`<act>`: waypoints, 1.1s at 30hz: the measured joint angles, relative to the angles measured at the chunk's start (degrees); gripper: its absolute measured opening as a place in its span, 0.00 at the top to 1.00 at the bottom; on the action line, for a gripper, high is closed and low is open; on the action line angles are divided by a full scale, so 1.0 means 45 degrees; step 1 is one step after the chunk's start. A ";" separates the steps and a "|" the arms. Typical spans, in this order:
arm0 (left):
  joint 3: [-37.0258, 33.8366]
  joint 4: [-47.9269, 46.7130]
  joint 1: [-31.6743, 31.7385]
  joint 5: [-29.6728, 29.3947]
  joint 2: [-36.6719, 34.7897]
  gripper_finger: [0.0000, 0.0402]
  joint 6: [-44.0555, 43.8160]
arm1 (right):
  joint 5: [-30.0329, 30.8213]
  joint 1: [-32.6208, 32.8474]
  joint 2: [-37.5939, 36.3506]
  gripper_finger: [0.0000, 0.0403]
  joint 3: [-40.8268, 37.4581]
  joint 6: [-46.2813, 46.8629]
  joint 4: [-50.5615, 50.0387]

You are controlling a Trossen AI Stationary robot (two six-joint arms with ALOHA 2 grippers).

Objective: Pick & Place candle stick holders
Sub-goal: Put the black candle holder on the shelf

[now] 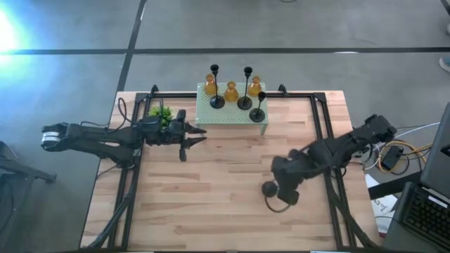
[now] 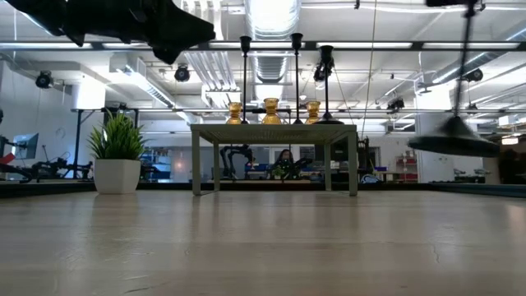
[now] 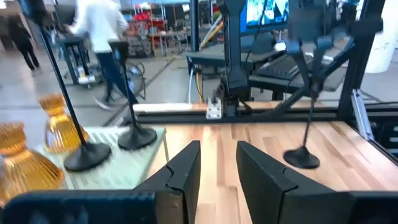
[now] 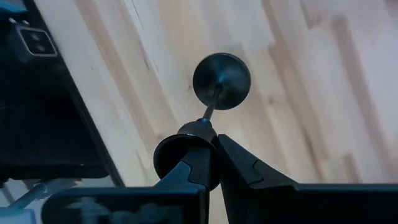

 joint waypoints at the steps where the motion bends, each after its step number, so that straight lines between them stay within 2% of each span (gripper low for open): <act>1: 0.0000 -0.0159 0.0000 0.0042 0.0000 0.73 -0.0107 | 0.0000 -0.0265 0.0013 0.97 0.0150 -0.0484 0.0005; 7: -0.0055 -0.0694 0.0000 0.0630 0.0037 0.73 -0.0585 | -0.0002 -0.1778 0.0379 0.97 0.1086 -0.3397 0.0020; 14: 0.0285 -0.0681 -0.0019 0.2407 0.0870 0.73 -0.0896 | -0.0301 -0.2939 0.1339 0.97 0.2666 -0.6370 -0.0106; 24: 0.2175 -0.0640 -0.0435 0.4992 0.3474 0.73 -0.0832 | -0.0253 -0.3480 0.3096 0.97 0.5415 -0.9287 -0.1397; 33: 0.4337 -0.0650 -0.0971 0.5168 0.6240 0.73 -0.0655 | -0.0252 -0.3903 0.4348 0.97 0.7407 -1.1120 -0.2365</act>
